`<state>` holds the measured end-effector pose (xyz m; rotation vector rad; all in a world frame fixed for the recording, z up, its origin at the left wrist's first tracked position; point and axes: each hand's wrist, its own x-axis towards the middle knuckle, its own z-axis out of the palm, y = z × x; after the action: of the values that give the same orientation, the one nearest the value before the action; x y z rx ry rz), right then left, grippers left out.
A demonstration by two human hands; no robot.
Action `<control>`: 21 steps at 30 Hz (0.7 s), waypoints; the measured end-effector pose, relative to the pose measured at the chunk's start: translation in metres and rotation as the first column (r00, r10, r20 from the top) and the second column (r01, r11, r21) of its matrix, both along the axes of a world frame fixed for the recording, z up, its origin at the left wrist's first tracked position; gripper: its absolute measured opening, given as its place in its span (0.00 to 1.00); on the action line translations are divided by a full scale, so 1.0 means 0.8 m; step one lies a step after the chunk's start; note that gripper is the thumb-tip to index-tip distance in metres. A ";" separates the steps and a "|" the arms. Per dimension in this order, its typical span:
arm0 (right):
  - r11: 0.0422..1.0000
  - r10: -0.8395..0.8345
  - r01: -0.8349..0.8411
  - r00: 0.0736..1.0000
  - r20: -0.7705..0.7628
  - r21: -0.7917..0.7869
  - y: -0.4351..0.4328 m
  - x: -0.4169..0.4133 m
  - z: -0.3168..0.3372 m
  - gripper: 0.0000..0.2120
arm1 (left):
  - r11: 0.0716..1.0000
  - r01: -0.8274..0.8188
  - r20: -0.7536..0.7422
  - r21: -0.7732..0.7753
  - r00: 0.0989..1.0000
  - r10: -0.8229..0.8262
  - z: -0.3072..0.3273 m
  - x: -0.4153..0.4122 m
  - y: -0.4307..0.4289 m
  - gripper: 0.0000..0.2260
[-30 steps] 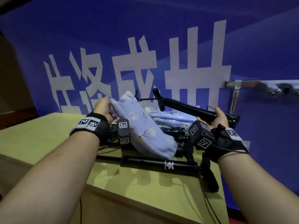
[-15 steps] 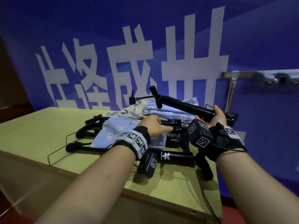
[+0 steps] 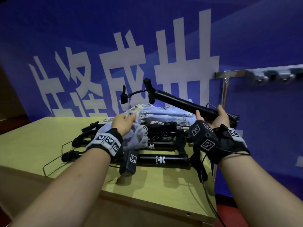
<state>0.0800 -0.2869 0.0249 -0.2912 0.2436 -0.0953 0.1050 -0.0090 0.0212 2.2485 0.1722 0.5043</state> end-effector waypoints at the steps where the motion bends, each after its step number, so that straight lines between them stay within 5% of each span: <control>1: 1.000 0.008 -0.008 1.000 0.006 0.002 0.004 -0.001 0.003 0.14 | 0.998 -0.051 0.029 -0.026 0.998 0.052 0.006 0.000 0.008 0.19; 7: 0.996 0.056 -0.057 0.998 0.013 0.068 0.025 0.012 0.012 0.17 | 0.868 -0.423 0.174 -0.260 0.864 0.473 0.040 -0.011 0.079 0.19; 11: 0.992 0.078 -0.081 0.996 0.041 0.096 0.041 0.026 0.018 0.17 | 0.775 -0.489 0.263 -0.400 0.749 0.608 0.084 -0.017 0.119 0.19; 15: 0.991 0.115 -0.116 0.993 0.012 0.062 0.051 0.048 0.018 0.20 | 0.855 -0.327 0.353 -0.404 0.806 0.475 0.117 -0.011 0.131 0.14; 21: 0.996 0.075 -0.075 0.997 0.010 0.041 0.033 0.048 0.010 0.17 | 0.962 -0.027 0.056 -0.273 0.997 0.044 0.072 0.016 0.072 0.08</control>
<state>0.1183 -0.2606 0.0325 -0.2584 0.2253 -0.0173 0.1175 0.0485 0.0784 1.9619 0.2366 0.5341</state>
